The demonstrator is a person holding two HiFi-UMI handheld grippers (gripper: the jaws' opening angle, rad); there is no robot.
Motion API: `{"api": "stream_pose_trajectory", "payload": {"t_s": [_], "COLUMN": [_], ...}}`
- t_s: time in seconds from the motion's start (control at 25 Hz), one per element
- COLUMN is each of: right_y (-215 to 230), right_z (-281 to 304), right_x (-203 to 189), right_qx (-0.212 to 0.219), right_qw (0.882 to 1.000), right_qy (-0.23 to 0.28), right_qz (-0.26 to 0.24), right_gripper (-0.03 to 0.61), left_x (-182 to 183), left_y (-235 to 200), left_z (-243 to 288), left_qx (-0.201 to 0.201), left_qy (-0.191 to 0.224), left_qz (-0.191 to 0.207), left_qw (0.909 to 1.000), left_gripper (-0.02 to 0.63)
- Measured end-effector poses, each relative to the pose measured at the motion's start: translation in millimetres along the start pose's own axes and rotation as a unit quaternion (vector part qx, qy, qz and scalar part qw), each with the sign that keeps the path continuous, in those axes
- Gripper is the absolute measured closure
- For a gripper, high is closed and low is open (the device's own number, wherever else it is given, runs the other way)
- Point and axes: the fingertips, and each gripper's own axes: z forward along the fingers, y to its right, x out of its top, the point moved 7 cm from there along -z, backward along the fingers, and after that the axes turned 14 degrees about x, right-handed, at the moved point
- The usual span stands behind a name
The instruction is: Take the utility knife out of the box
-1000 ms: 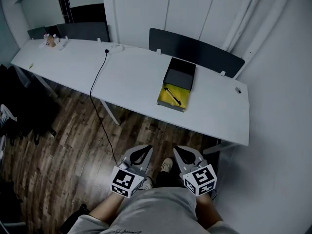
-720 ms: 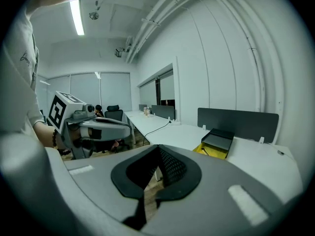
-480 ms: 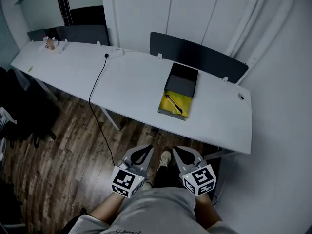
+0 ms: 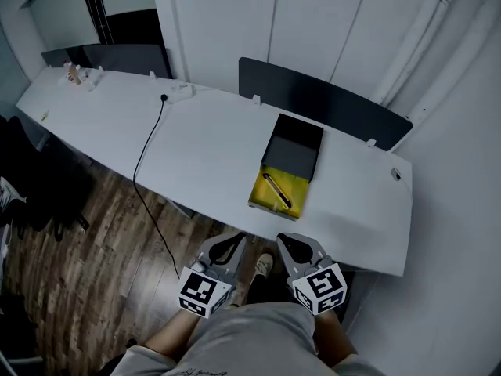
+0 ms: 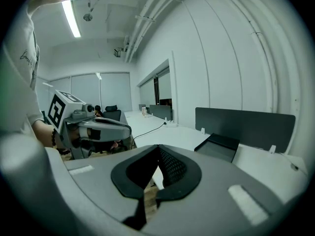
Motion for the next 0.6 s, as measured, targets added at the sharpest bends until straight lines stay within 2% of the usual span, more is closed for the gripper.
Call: {"api": "stream_pose_trajectory", "payload": {"t_s": [0.32, 0.6], "right_y": [84.5, 136.7], "right_z": [18.8, 26.3], "right_x": [27.5, 41.4], "right_qx": [0.021, 0.041], "right_qw": [1.000, 0.999], "right_qy": [-0.010, -0.011], "right_qz": [-0.009, -0.018], "right_gripper": [0.563, 0.563], "left_x": [25.9, 40.6], "left_y": [-4.5, -2.1], "left_z": [81.3, 130.6], "left_qx": [0.018, 0.036], "left_qy": [-0.005, -0.009], "left_qz": [-0.001, 0.003], "left_qw": [0.9998, 0.9993], "left_gripper": [0.614, 0.614]}}
